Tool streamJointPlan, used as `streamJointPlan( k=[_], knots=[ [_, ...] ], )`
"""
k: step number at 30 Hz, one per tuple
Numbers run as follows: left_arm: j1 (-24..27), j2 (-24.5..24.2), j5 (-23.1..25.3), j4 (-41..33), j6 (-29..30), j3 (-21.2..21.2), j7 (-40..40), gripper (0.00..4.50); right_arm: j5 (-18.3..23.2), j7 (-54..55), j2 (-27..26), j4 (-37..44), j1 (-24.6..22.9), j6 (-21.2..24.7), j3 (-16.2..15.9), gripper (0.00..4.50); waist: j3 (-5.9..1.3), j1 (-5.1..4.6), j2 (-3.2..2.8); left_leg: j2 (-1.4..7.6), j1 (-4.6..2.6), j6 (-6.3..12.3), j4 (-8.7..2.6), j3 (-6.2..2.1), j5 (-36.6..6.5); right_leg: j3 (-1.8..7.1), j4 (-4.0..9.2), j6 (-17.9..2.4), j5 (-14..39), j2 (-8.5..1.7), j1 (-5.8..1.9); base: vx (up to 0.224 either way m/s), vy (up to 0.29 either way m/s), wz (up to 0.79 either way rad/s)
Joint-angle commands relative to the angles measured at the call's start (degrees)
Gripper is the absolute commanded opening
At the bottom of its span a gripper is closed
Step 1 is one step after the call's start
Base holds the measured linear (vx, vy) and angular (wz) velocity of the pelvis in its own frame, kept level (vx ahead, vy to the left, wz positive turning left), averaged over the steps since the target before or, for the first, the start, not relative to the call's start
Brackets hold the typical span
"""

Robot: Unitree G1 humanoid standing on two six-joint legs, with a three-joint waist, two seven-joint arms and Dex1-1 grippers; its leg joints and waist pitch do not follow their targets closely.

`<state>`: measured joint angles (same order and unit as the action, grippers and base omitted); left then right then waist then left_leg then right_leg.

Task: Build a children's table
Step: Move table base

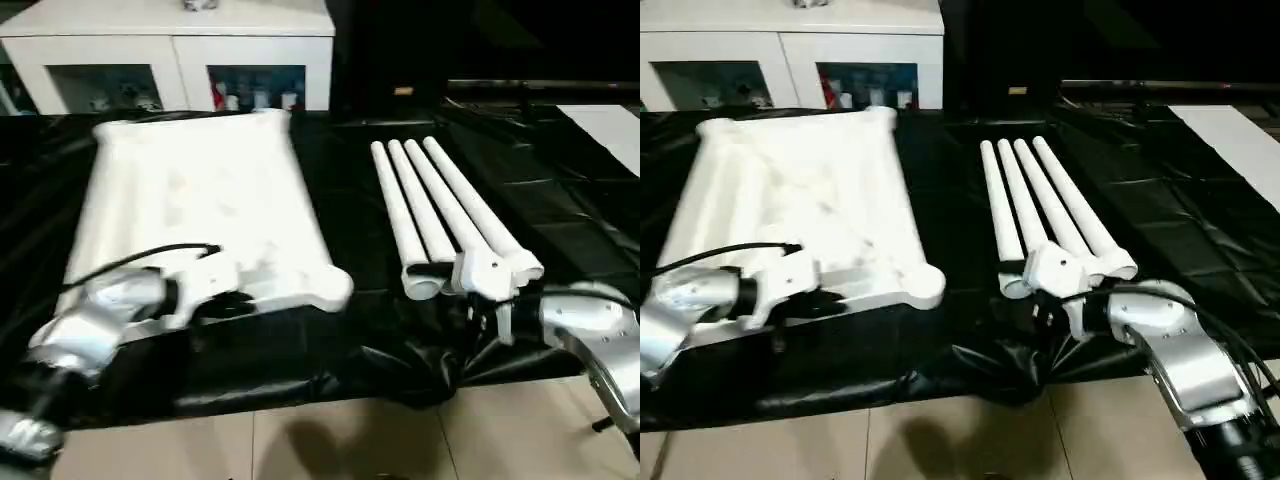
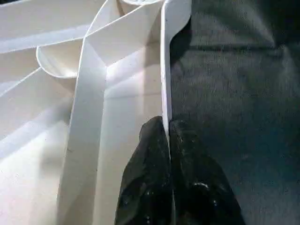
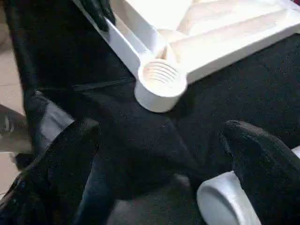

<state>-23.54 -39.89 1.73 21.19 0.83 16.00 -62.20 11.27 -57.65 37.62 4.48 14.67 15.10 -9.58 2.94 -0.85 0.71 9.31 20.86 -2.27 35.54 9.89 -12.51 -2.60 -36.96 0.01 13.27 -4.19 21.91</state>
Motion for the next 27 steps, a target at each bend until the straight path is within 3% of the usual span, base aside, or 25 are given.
streamJointPlan(
  k=[1, 11, 17, 18, 19, 27],
  knots=[
    [1.3, -1.9, 2.7, 3.8, 0.1, 0.6, 1.5, 0.07, -0.8, 0.5, -0.2, -0.8, 1.1, -0.9, -0.3, 4.5, -2.81, 0.88, 0.44, 3.92, 0.01, 3.95, -4.73, -1.56, -8.5, 2.95, 4.96, -15.3, 7.6, -4.36, -2.2, 0.0, 0.0, 0.0],
    [0.4, -6.3, 3.0, 6.9, -5.4, -2.4, 0.9, 0.07, -2.3, 1.9, -0.7, -2.6, 1.9, -2.6, -0.8, 4.5, -2.68, 1.09, 0.1, 3.92, -0.28, 2.4, -4.94, -1.47, -10.7, 3.1, 4.97, -15.4, 8.6, -4.4, -2.02, 0.0, 0.0, 0.0],
    [0.1, -6.2, 1.3, 5.9, -5.6, -2.9, 0.3, 0.07, -3.6, 2.2, -1.2, -4.2, 2.3, -3.7, -0.9, 4.5, -2.91, 1.41, -0.04, 3.99, -0.4, 2.94, -4.79, -1.32, -8.4, 3.1, 4.42, -16.9, 2.8, -4.43, -2.15, 0.0, 0.0, 0.0],
    [0.1, -6.0, 1.1, 5.7, -5.3, -3.0, 0.3, 0.47, -3.6, 2.2, -1.2, -4.3, 2.3, -3.7, -0.9, 4.5, -2.9, 1.49, -0.06, 3.99, -0.4, 3.03, -4.8, -1.32, -8.2, 3.09, 4.38, -17.1, 2.5, -4.42, -2.17, 0.0, 0.0, 0.0],
    [0.0, -5.8, 0.2, 5.2, -4.3, -3.2, 0.0, 0.59, -3.4, 2.4, -1.4, -4.4, 2.4, -3.7, -0.9, 4.5, -2.94, 1.67, -0.14, 4.01, -0.47, 3.14, -4.75, -1.26, -8.0, 3.11, 4.3, -17.3, 1.6, -4.45, -2.19, 0.0, 0.0, 0.0],
    [-0.3, -5.2, -5.1, 1.7, -2.9, -6.2, -2.9, 1.16, -2.5, 3.0, -2.1, -4.2, 2.3, -3.0, 0.1, 4.5, -2.99, 2.99, -0.3, 4.05, -0.75, 2.83, -4.78, -1.07, -8.0, 3.04, 4.15, -18.0, 0.6, -4.41, -2.12, 0.0, 0.0, 0.0]
  ],
)
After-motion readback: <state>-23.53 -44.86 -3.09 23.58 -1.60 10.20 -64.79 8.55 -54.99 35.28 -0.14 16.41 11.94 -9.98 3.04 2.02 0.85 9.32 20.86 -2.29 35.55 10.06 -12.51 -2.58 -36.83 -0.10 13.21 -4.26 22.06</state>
